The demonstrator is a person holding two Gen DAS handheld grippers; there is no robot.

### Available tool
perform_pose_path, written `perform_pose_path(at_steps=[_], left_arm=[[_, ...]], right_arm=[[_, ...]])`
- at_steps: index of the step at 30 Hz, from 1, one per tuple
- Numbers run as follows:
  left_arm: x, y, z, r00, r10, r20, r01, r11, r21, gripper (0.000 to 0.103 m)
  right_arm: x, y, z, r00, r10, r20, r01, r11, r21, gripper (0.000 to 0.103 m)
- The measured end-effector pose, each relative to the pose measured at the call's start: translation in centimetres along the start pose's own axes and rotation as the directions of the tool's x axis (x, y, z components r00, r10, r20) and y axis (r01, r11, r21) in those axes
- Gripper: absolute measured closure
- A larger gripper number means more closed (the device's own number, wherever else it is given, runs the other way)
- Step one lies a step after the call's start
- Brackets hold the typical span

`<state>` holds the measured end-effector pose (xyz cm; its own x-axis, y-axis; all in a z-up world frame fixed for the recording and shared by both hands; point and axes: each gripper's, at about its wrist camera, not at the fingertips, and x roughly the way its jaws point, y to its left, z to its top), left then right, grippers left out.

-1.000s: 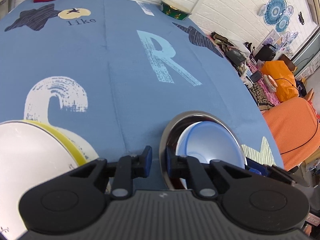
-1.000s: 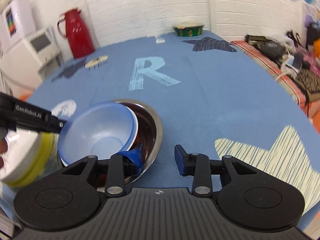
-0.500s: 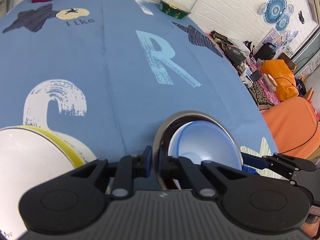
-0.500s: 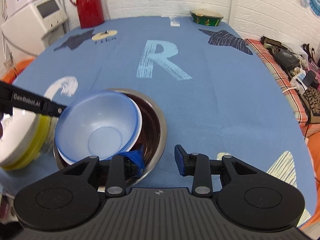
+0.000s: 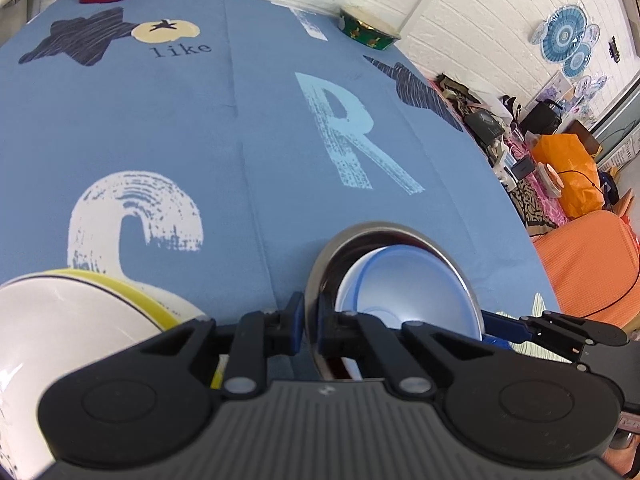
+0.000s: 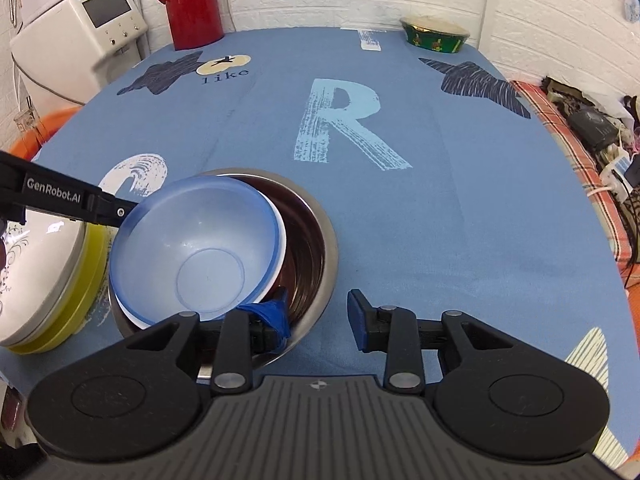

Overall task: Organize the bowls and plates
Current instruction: 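Lift the nested bowls with the right tool and carry them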

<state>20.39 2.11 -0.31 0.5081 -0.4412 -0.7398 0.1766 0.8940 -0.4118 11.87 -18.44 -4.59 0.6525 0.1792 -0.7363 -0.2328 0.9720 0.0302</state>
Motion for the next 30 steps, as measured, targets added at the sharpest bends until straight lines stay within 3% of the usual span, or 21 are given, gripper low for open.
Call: perform_pose_path(at_steps=[6, 16, 23, 30], left_arm=[[-1.3, 0.6, 0.9, 0.999, 0.014, 0.045, -0.014, 1.000, -0.001, 0.103], [-0.9, 2.9, 0.6, 0.999, 0.026, 0.029, -0.025, 0.999, -0.041, 0.103], [-0.8, 3.7, 0.6, 0.999, -0.028, 0.028, 0.030, 0.998, -0.052, 0.103], [-0.2, 3.4, 0.8, 1.000, 0.004, 0.024, -0.002, 0.999, -0.054, 0.100]], right_arm=[[0.1, 0.5, 0.8, 0.999, 0.045, 0.021, -0.046, 0.999, 0.014, 0.087], [1.6, 1.0, 1.0, 0.997, 0.078, 0.006, -0.078, 0.996, 0.047, 0.086], [0.7, 1.5, 0.6, 0.999, 0.039, 0.002, -0.039, 0.999, 0.012, 0.080], [-0.1, 0.0, 0.6, 0.998, 0.058, 0.029, -0.061, 0.993, 0.103, 0.078]])
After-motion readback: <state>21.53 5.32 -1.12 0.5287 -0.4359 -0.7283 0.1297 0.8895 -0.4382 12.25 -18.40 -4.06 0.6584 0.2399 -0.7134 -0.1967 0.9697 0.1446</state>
